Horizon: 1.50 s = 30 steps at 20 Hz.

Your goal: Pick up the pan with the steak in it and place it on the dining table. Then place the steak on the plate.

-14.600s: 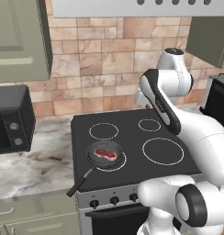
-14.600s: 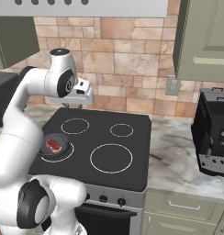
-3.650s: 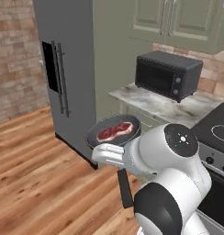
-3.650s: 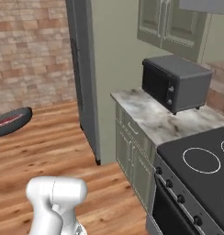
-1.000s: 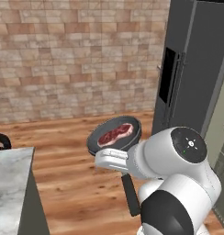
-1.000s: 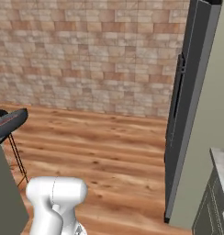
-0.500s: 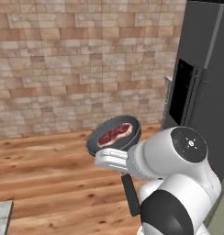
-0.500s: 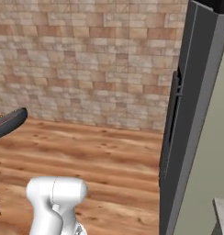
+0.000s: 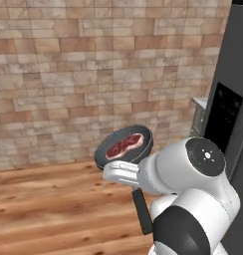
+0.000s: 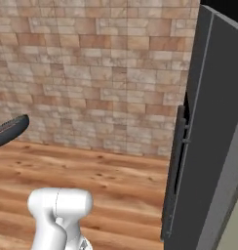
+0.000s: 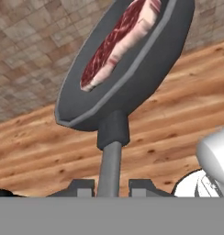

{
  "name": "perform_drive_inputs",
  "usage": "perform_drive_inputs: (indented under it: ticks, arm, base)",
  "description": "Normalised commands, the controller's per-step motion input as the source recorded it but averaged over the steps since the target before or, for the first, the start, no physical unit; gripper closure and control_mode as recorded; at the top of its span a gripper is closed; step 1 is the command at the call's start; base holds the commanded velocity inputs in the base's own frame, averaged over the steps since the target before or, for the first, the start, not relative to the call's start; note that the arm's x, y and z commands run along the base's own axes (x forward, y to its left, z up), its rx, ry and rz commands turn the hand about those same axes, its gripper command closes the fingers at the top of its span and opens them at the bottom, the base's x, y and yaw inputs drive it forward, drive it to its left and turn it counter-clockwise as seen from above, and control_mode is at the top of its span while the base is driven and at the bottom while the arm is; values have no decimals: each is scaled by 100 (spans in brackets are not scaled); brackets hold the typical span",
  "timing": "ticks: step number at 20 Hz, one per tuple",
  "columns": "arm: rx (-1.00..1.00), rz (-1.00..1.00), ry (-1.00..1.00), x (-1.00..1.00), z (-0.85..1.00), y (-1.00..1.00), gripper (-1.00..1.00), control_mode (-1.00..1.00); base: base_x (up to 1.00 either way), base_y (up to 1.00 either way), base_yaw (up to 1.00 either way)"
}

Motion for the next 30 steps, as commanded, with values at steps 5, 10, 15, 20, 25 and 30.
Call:
perform_drive_inputs:
  ticks: [5,10,15,20,25,30]
  arm:
    - [0,0,0,0,0,0,100,100]
    - [0,0,0,0,0,0,100,100]
    - [0,0,0,0,0,0,100,100]
    - [0,0,0,0,0,0,100,100]
    - [0,0,0,0,0,0,100,100]
    - [0,0,0,0,0,0,100,100]
  base:
    - [55,-26,13]
    - [1,-1,44]
    - [0,0,50]
    - [0,0,50]
    - [0,0,50]
    - [-1,0,50]
